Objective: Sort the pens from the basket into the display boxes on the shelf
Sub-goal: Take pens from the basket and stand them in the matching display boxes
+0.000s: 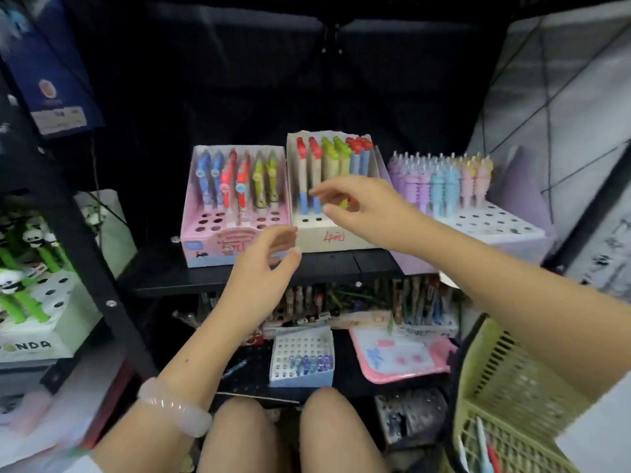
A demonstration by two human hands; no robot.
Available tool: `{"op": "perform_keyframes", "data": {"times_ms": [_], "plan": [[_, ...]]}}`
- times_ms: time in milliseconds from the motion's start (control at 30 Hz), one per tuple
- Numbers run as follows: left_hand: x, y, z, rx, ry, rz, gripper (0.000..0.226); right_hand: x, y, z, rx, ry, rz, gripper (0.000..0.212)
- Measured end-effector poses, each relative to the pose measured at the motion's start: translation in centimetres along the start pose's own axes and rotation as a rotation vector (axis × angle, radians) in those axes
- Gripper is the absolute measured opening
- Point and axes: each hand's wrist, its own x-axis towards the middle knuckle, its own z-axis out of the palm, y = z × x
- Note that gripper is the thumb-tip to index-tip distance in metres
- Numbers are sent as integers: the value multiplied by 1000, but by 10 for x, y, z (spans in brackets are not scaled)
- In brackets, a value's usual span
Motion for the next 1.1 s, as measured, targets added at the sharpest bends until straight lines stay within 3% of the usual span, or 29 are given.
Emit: {"op": "perform_keyframes", "data": {"times_ms": [267,400,633,733,867,1000,1100], "plan": [[-31,24,161,-163,-399,-39,23,-195,121,-25,28,-112,543,24],[-50,29,227,-185,-570,-7,21,-265,160,-15,14,-125,707,25],[-80,20,292,-8,-868,-44,35,-340,206,55,34,-402,901,31],[-86,13,300,67,-933,-86,38,-348,219,92,41,-521,979,36],[-85,10,304,102,-957,-97,39,-346,218,134,102,-632,1048,63],[-84,9,305,88,-945,-121,38,-344,202,173,-103,-731,1005,81],[-85,6,304,78,-937,-125,37,-340,192,186,-146,-743,1045,80]]}}
